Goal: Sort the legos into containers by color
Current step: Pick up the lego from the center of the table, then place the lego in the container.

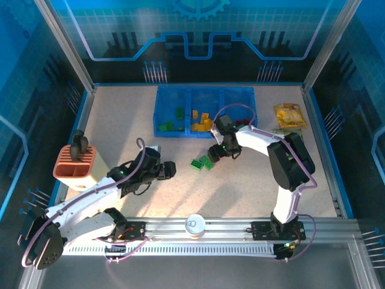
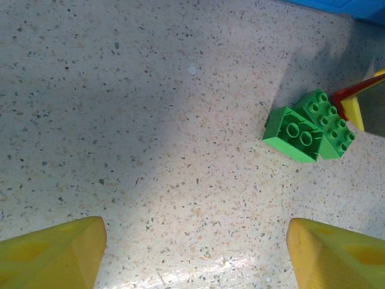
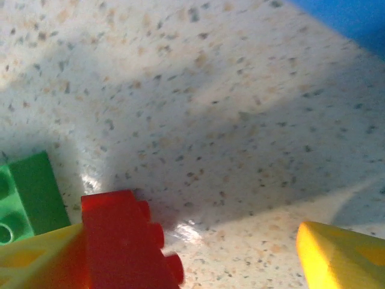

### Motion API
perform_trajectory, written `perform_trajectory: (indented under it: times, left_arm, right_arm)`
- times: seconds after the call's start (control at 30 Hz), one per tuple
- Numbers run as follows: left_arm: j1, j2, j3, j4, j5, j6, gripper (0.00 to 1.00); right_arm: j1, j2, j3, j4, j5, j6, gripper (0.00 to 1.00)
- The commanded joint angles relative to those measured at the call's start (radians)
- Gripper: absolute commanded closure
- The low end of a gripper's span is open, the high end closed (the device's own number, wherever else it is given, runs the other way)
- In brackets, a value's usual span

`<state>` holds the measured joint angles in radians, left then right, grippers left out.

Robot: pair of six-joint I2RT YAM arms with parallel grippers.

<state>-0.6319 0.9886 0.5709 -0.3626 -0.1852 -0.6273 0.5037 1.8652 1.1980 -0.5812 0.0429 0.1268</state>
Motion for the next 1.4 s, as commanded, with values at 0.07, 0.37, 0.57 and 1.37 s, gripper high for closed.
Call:
perform_trajectory:
  times: [0.07,0.37,0.57,1.37]
  left_arm:
    - [0.016,0.002,-0.011,-0.007,0.026,0.000,0.20]
    - [0.017,0.071,0.015,0.019,0.029,0.007,0.21]
    - [0.019,0.081,0.024,0.024,0.037,0.014,0.21]
    - [-0.061,0.572,0.349,0.038,0.166,0.064,0.20]
  right_arm:
    - [0.032,0.007,0.010,-0.045,-0.022,-0.028,0.19]
    - [0.046,-0.013,-0.015,-0.003,-0.050,0.027,0.63]
    - [0.057,-0.106,0.015,-0.040,0.006,0.053,0.77]
    - [-0.327,0.108,0.572,-0.213,0.092,0.144,0.29]
